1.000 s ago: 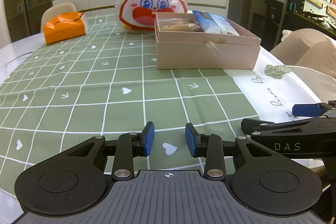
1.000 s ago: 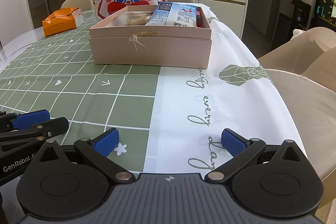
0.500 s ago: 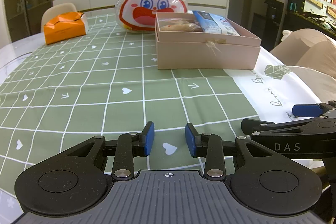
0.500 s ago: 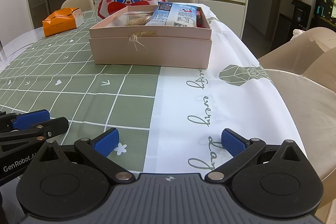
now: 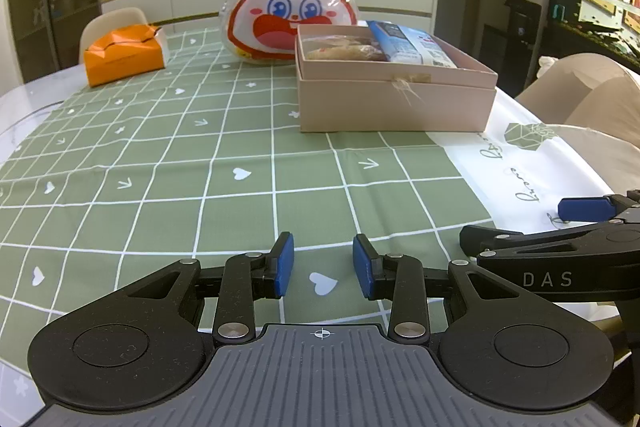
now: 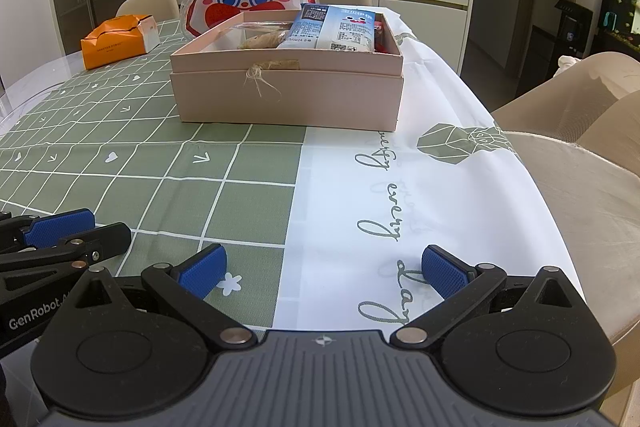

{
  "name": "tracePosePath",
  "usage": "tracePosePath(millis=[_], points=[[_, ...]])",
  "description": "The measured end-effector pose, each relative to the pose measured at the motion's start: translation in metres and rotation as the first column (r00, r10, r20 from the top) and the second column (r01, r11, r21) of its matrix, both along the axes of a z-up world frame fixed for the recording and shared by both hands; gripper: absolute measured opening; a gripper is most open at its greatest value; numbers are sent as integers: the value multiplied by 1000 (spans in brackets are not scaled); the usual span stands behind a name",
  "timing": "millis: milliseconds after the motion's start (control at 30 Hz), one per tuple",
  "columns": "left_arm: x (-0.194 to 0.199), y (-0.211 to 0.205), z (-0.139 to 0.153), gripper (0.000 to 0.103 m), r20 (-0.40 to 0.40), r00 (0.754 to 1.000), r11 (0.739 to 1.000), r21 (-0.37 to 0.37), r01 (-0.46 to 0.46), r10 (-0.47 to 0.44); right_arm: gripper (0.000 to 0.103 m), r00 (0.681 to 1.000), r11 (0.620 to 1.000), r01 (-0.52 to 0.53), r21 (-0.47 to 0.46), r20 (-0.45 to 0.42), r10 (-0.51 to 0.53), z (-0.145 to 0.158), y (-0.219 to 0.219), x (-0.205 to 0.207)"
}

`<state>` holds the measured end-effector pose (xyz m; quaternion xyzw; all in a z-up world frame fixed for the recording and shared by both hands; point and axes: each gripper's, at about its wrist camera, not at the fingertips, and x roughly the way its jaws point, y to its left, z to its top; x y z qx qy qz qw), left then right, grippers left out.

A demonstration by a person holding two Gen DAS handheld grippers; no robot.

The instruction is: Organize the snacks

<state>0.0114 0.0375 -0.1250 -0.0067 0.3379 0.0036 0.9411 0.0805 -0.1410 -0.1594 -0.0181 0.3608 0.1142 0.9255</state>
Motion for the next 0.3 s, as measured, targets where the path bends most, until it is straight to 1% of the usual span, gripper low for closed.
tracePosePath(millis=[300], points=[[0,1,0,38,2,1000,1000,-5,-1,1,103,1000,1000,0,0,0,0,0,0,0]])
